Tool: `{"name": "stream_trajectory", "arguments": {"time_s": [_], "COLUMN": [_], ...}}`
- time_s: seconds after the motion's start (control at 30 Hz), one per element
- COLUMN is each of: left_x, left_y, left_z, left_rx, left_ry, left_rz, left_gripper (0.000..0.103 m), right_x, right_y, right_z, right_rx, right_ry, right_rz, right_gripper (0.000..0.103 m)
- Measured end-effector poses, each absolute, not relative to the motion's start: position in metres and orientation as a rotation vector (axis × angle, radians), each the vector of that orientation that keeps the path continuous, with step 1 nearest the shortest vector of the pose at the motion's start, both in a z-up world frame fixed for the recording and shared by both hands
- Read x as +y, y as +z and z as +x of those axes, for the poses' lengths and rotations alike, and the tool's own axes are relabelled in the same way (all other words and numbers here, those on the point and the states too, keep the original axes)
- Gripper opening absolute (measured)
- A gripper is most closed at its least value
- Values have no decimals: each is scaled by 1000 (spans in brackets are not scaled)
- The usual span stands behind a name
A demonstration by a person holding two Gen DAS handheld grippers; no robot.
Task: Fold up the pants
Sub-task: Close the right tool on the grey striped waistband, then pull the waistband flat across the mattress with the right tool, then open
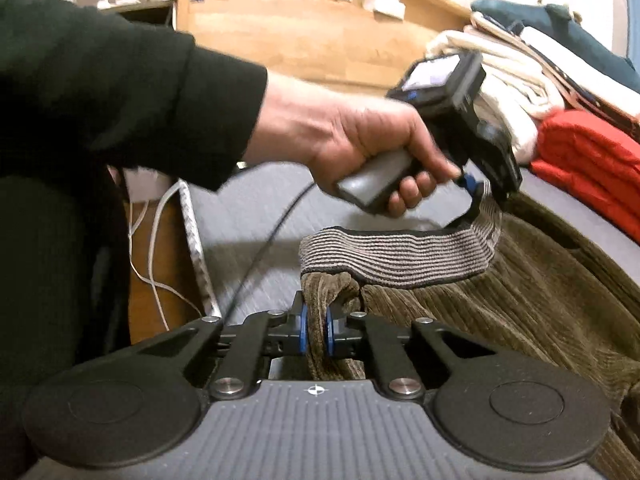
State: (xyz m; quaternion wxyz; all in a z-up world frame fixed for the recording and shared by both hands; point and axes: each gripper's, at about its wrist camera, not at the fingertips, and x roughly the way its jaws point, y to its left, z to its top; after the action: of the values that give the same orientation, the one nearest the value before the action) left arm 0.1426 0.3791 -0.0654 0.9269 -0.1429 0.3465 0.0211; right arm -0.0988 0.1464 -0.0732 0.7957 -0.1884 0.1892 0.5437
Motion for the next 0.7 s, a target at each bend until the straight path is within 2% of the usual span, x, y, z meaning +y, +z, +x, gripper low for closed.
{"name": "stream_trajectory", "arguments": {"time_s": [0.07, 0.1, 0.2, 0.23, 0.37, 0.47, 0.53, 0.6, 0.7], "left_x": [377, 375, 367, 363, 348, 341, 330, 313, 291], "left_y": [-70, -70, -54, -48, -18, -8, -13, -32, -75], "left_z": [143, 142, 131, 127, 99, 82, 76, 77, 80], "left_rx": [741, 747, 714, 699, 592, 580, 633, 771, 1026], "left_ry": [47, 62, 72, 68, 66, -33, -138, -232, -192], "left_rz": [-293, -280, -245, -222, -149, -185, -177, -119, 65], "left_gripper": [45, 50, 58, 58, 63, 61, 56, 51, 50], "right_x": [156, 160, 163, 159, 133, 112, 102, 94, 84], "right_y": [-78, -83, -93, -90, -63, -55, -61, -75, -94], "right_z": [-101, -101, -96, -97, -96, -94, -91, -86, -81], "right_rx": [408, 431, 520, 511, 494, 506, 547, 623, 730], "right_ry": [1149, 1133, 1112, 1100, 1100, 1064, 1022, 965, 916], "right_rz": [-433, -449, -473, -453, -330, -259, -237, -237, -237], "right_gripper": [9, 14, 19, 19, 44, 45, 45, 45, 45]}}
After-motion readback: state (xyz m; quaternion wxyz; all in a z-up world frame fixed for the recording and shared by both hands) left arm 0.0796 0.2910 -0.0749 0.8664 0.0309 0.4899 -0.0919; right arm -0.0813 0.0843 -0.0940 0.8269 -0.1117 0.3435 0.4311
